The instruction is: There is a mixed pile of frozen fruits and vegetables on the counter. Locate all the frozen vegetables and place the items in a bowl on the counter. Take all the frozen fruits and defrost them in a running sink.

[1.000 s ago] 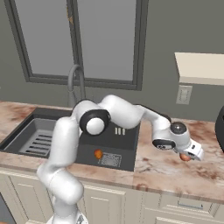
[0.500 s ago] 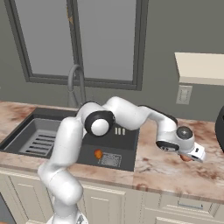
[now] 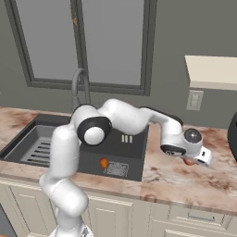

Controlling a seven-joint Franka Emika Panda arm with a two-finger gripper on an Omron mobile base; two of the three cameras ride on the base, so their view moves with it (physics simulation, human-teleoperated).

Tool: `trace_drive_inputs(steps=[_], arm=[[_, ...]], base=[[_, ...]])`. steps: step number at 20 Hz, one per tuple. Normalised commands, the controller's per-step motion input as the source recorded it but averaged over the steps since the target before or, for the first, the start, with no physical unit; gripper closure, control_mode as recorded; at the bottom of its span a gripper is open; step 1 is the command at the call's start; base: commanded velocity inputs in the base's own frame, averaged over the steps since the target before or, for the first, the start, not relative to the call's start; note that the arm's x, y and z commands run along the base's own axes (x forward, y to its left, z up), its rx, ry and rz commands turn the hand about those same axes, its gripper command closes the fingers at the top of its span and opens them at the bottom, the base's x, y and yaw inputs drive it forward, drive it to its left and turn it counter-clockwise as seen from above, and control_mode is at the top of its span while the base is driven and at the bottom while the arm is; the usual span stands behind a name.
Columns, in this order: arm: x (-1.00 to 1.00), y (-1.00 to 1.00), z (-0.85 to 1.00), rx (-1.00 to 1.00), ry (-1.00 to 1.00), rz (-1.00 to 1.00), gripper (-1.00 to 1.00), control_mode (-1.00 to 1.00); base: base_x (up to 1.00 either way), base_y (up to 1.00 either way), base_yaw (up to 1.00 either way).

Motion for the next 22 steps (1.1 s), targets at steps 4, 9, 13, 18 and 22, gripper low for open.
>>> trace_drive_inputs(steps=[4, 9, 13, 18, 22], arm=[[-0.08, 0.71, 0.22, 0.03, -0.05, 0.15, 1.0, -1.0], [-0.21, 0.82, 0.03, 0.0, -0.07, 0.09, 1.0, -1.0], [-0.15, 0.98, 0.05, -0.03, -0.05, 0.04, 1.0, -1.0], [-0.01, 0.99, 0.34, -0.06, 0.08, 0.04, 1.0, -1.0], [0.0, 0.95, 0.31, -0.04, 0.12, 0.04, 1.0, -1.0]], base=[[0.0, 0.0, 0.0], [0.0, 0.0, 0.0], [0.0, 0.0, 0.0], [0.0, 0.0, 0.0], [0.0, 0.0, 0.0]])
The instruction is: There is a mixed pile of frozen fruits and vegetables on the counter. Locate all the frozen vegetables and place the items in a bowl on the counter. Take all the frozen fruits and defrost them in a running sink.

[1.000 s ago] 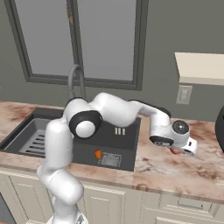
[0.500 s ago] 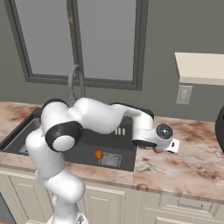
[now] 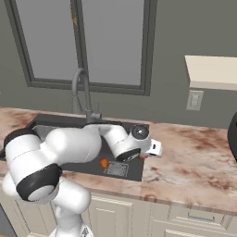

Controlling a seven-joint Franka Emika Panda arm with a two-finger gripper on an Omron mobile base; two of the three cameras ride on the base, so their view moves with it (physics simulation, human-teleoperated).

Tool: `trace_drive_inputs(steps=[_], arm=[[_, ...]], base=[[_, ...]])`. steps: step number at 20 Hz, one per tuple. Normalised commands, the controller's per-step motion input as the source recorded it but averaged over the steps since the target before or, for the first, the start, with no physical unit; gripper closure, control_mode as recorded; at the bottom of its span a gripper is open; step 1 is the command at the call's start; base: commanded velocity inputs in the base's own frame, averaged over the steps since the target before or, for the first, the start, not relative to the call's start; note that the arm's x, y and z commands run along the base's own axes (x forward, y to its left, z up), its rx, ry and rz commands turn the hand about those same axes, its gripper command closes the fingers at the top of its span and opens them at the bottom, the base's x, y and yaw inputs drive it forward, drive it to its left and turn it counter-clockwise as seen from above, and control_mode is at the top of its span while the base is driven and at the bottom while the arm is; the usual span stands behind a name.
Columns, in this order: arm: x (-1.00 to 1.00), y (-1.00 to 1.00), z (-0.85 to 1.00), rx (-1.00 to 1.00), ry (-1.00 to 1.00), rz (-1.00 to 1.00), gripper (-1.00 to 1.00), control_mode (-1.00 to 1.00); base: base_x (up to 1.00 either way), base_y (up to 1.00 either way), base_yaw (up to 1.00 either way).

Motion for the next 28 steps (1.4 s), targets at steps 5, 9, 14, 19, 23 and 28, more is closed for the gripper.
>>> trace_drive_inputs(steps=[5, 9, 14, 19, 23, 28], arm=[[-0.01, 0.89, 0.06, 0.0, 0.12, 0.06, 1.0, -1.0], [0.05, 0.8, -0.12, 0.0, 0.15, 0.05, 1.0, -1.0], [0.31, 0.61, -0.29, 0.02, 0.1, 0.02, 1.0, -1.0], [0.59, 0.49, -0.4, 0.03, 0.14, 0.04, 1.0, -1.0], [0.57, 0.19, -0.47, 0.01, 0.16, 0.01, 1.0, -1.0], [0.44, -0.16, -0.46, -0.01, 0.17, -0.06, 1.0, -1.0]], base=[[0.0, 0.0, 0.0], [0.0, 0.0, 0.0], [0.0, 0.0, 0.0], [0.0, 0.0, 0.0], [0.0, 0.0, 0.0], [0.0, 0.0, 0.0]])
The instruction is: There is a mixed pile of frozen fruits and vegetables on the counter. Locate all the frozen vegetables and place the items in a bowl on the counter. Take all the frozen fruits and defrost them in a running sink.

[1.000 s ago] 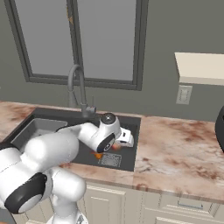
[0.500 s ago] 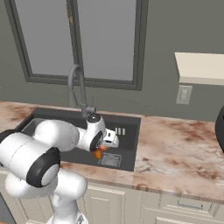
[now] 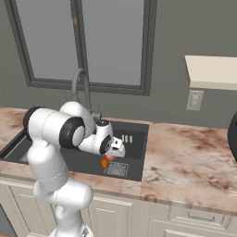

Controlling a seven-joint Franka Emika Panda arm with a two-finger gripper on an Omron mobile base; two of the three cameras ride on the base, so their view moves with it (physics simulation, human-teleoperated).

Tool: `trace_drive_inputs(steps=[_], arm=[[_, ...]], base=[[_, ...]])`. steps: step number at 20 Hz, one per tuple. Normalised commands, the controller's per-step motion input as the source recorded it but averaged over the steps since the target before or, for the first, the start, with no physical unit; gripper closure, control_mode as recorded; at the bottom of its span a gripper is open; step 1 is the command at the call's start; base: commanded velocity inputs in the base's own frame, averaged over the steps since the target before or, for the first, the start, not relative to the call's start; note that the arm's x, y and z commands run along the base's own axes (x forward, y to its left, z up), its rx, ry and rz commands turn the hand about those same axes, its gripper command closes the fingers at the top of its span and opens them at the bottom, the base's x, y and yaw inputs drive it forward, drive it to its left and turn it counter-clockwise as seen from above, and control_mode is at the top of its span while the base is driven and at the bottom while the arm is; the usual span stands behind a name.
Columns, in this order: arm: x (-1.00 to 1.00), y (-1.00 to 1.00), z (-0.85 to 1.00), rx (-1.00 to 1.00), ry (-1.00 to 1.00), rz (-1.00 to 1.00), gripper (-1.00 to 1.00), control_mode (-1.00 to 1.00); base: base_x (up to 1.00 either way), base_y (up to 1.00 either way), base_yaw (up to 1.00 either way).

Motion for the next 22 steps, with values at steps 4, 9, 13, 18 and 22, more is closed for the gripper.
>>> trace_drive_inputs(steps=[4, 9, 13, 18, 22], arm=[[0.51, -0.13, -0.55, -0.03, 0.27, -0.09, 1.0, -1.0], [0.56, -0.01, -0.47, -0.07, 0.08, -0.04, 1.0, -1.0], [0.37, -0.36, -0.52, 0.04, 0.04, 0.09, 1.0, -1.0], [0.19, -0.27, -0.39, 0.15, 0.0, 0.1, 1.0, -1.0], [0.36, -0.06, -0.47, 0.04, 0.0, 0.1, 1.0, -1.0]], base=[[0.0, 0.0, 0.0], [0.0, 0.0, 0.0], [0.0, 0.0, 0.0], [0.0, 0.0, 0.0], [0.0, 0.0, 0.0]])
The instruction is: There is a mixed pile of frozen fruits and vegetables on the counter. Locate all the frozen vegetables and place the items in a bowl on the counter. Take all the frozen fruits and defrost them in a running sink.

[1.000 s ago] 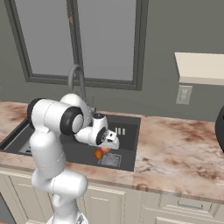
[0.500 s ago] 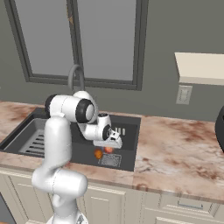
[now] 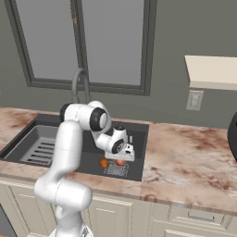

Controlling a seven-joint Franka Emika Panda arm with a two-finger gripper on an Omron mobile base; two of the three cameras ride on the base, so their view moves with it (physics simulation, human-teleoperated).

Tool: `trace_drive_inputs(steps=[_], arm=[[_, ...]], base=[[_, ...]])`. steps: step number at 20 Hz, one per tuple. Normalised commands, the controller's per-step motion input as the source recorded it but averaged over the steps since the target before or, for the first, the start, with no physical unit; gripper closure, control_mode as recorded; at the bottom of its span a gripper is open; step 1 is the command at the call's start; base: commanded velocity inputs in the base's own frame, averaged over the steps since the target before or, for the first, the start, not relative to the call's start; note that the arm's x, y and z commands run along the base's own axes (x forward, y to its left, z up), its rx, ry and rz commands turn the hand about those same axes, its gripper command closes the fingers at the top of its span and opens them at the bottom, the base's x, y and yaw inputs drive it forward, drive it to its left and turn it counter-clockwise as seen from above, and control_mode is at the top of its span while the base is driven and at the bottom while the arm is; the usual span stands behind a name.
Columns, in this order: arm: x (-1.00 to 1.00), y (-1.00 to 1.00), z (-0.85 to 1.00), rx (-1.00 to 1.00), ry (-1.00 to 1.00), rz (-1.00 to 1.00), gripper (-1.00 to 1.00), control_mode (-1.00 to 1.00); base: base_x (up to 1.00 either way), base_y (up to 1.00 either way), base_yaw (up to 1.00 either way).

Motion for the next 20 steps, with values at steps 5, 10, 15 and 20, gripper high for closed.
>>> trace_drive_inputs(steps=[5, 10, 15, 20], arm=[[0.35, 0.0, -0.49, 0.0, 0.0, 0.1, 1.0, -1.0], [0.23, 0.14, -0.31, 0.0, 0.05, 0.04, 1.0, -1.0], [0.01, 0.04, -0.06, 0.0, 0.03, 0.01, -1.0, -1.0], [0.0, 0.01, 0.0, 0.0, 0.02, 0.0, -1.0, -1.0]], base=[[0.0, 0.0, 0.0], [0.0, 0.0, 0.0], [0.0, 0.0, 0.0], [0.0, 0.0, 0.0]])
